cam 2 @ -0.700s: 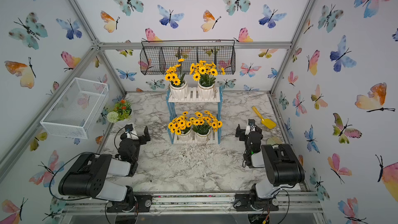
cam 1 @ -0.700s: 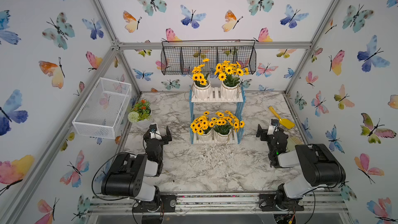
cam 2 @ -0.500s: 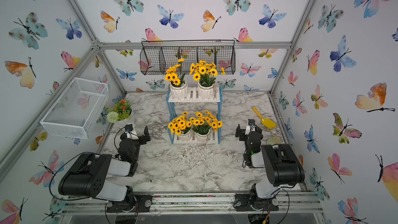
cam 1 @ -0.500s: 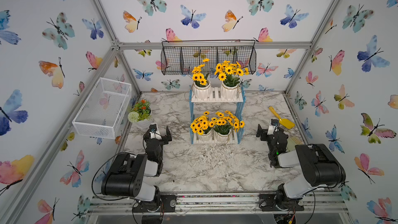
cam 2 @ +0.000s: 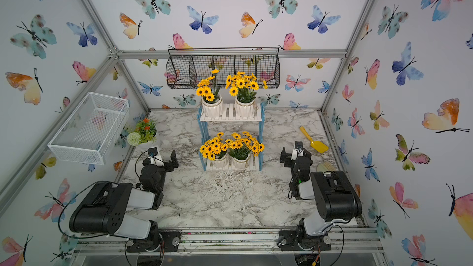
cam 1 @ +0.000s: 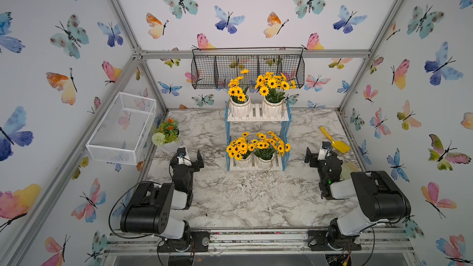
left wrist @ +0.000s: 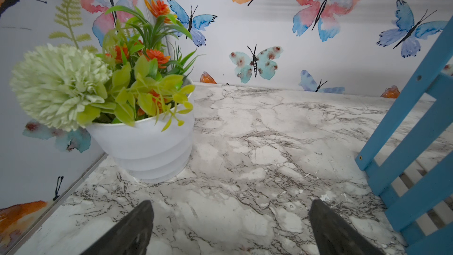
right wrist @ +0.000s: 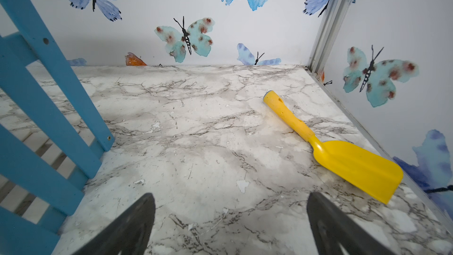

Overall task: Take the sunflower pots off the shelves
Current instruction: Move the shelf to the center of the board.

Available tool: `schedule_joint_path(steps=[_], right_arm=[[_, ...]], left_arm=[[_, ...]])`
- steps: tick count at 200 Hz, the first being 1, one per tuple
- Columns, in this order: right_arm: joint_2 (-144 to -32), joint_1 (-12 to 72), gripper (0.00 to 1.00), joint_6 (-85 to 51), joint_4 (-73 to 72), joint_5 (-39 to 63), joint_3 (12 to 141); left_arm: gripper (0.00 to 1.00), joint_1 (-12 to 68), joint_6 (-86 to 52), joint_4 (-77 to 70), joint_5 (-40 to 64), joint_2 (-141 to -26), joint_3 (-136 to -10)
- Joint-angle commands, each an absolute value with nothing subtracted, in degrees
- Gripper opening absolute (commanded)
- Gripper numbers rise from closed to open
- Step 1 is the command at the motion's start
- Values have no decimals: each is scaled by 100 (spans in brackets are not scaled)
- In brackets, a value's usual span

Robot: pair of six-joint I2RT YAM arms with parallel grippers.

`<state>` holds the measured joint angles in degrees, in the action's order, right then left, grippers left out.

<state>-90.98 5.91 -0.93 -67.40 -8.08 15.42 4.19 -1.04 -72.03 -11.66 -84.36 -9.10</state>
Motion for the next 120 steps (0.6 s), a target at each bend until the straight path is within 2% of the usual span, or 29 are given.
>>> schedule_joint_path(steps=[1,28,38,68,83,101,120], right_arm=[[-9079,545,99,-70,-6824,-791,1517],[-9054,545,99,-69,-6850,-804,1495],[-8993,553,99,-71,-7105,-1085,1464],[-7575,563,99,-982,-2675,-2054,3494],[-7114,567,99,-1844,-1570,-1679,4401],[-6655,563,99,-3074,-1408,-1489,4582],[-6314,553,99,-2541,-1973,-471,4039]], left_arm=[[98,394,-79,-7137,-1068,-8337,-947],[98,385,-47,-7232,-1088,-8313,-911],[98,381,-55,-6965,-1098,-7981,-903],[98,201,-272,-5619,-1117,-7258,-1340],[98,210,-467,-4840,-1235,-7004,-1739],[98,200,-1014,-3756,-1651,-6704,-2334],[98,190,-1814,-2872,-2016,-6521,-2879]])
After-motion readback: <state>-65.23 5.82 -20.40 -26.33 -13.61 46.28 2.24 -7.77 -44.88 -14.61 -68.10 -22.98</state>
